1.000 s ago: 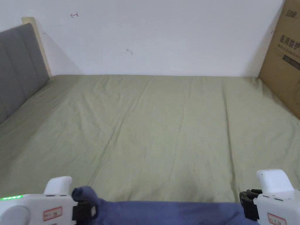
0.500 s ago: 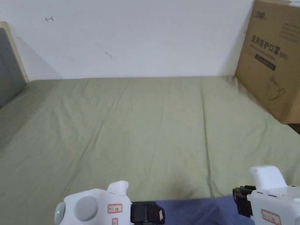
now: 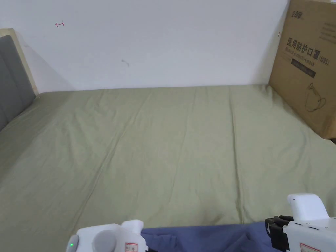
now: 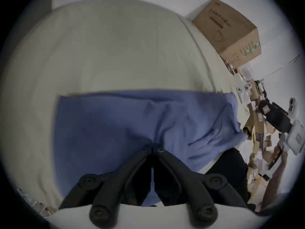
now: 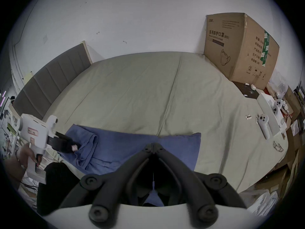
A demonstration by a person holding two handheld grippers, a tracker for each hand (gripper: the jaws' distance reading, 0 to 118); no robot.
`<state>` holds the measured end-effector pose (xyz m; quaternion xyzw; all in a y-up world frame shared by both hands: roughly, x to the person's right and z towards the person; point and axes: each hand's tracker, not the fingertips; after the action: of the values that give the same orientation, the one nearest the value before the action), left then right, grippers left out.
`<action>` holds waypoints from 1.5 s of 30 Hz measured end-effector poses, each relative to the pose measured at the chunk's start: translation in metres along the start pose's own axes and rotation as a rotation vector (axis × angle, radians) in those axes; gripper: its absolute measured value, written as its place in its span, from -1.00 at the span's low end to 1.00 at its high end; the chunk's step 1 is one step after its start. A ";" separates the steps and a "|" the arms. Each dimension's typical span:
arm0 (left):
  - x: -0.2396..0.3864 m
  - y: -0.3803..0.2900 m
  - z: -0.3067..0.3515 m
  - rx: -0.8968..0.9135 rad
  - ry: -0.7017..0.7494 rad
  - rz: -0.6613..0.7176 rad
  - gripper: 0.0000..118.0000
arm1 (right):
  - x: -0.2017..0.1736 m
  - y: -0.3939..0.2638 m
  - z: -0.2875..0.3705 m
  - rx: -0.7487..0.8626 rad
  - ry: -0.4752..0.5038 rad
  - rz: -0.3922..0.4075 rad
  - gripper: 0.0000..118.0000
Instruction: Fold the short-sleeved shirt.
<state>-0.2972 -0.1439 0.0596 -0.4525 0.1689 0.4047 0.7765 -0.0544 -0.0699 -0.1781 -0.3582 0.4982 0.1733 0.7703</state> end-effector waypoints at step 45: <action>-0.221 -0.004 -0.025 0.061 -0.526 0.384 -0.87 | -0.021 0.004 -0.010 -0.061 0.002 0.068 -1.00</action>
<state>-0.4280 -0.2709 0.1876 -0.2689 0.0568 0.6415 0.7162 -0.0730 -0.0727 -0.1640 -0.3646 0.5055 0.2140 0.7521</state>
